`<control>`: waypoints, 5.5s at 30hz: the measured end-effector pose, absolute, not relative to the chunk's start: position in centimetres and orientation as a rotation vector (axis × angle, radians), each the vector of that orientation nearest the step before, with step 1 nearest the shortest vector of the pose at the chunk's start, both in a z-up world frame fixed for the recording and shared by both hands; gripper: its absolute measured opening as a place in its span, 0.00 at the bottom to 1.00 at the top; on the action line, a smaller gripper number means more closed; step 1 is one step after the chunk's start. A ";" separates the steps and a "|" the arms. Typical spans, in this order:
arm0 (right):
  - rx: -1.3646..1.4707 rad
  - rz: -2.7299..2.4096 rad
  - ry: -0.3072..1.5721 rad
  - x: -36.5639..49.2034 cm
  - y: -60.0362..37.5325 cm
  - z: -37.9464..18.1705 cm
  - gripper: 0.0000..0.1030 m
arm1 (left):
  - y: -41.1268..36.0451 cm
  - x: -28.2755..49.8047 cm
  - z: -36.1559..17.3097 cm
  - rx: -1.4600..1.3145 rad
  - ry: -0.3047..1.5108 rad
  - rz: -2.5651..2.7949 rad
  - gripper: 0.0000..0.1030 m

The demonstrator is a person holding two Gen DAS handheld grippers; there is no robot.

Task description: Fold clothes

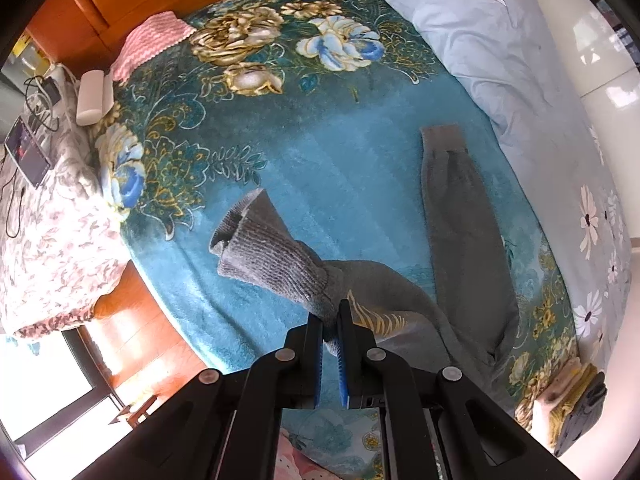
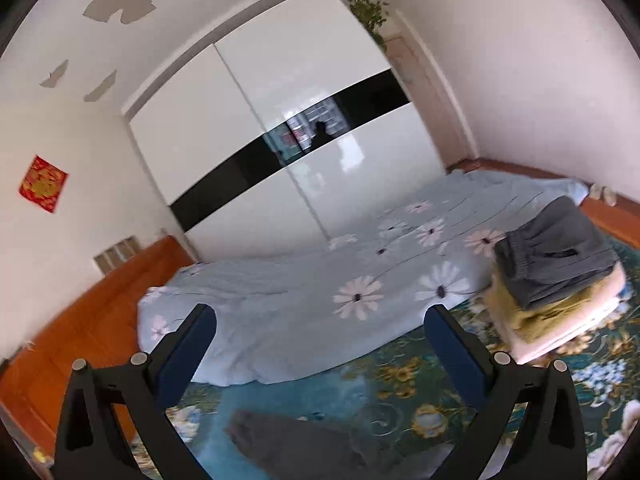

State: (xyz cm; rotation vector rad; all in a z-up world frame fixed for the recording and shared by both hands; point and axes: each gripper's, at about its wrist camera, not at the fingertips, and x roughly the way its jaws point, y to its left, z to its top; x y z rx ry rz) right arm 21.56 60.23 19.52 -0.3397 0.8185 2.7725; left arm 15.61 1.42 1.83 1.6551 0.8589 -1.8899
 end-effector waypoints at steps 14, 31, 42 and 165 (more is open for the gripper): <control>-0.748 2.643 1.132 17.8 62.7 12.7 1.00 | 1.8 15.5 0.6 1.679 0.835 -1.862 0.08; -0.853 2.127 1.414 21.6 72.6 0.4 1.00 | -5.2 15.2 -2.4 1.592 0.962 -1.692 0.12; -0.976 1.673 1.618 21.2 73.9 -7.8 1.00 | -1.6 4.0 -9.2 1.756 0.999 -1.704 0.20; -1.292 1.029 1.580 19.4 70.2 -12.7 0.09 | -3.2 -0.9 -13.5 1.906 1.012 -1.719 0.12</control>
